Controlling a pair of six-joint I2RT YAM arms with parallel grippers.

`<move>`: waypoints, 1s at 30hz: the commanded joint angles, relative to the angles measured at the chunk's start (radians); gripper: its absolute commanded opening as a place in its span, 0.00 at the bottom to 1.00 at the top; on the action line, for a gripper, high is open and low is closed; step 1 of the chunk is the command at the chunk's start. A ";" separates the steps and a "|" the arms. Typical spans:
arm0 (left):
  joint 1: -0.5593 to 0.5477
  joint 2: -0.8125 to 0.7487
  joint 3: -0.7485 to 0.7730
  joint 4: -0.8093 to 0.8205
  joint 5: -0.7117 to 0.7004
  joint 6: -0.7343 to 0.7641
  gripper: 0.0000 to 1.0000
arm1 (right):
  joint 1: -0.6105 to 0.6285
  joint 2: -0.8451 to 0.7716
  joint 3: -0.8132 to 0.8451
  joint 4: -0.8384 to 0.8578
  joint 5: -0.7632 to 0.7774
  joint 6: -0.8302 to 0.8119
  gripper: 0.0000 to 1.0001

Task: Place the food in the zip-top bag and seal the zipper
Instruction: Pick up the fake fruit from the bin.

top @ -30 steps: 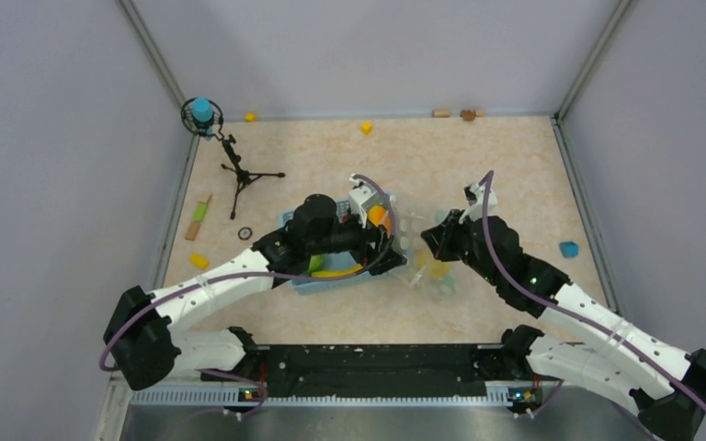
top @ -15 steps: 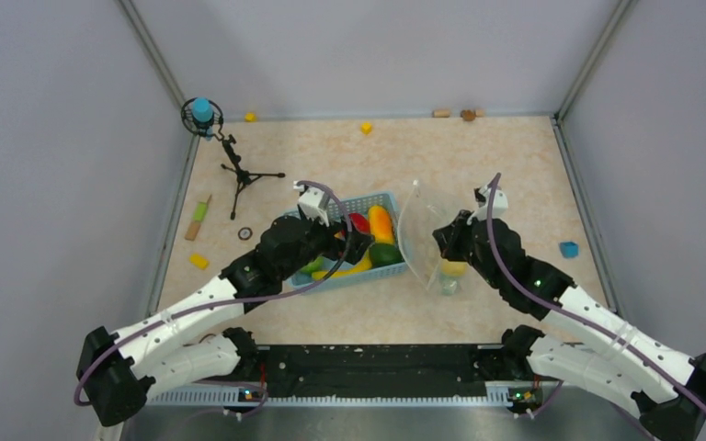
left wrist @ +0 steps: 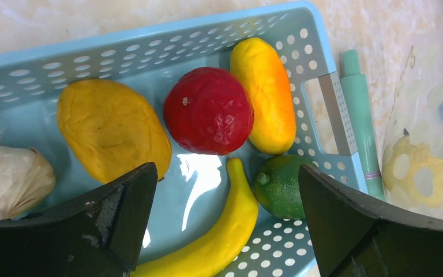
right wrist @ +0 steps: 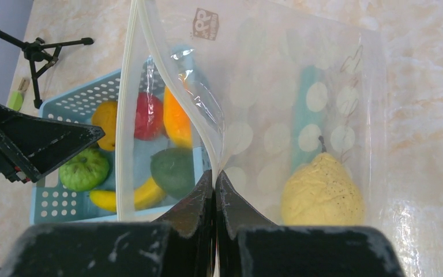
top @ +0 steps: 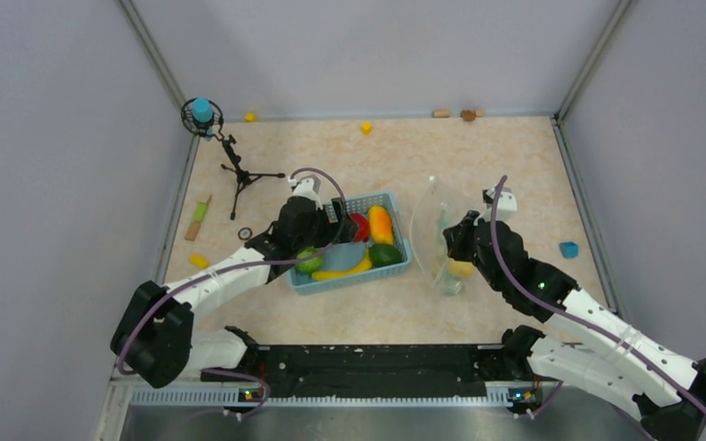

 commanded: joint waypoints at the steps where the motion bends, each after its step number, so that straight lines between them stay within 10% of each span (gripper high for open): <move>1: 0.003 0.053 0.064 0.076 0.031 -0.084 0.97 | -0.002 -0.004 0.023 0.011 0.049 -0.011 0.00; 30: 0.007 0.401 0.252 0.012 0.011 -0.262 0.82 | -0.001 -0.018 0.011 0.016 0.067 -0.014 0.00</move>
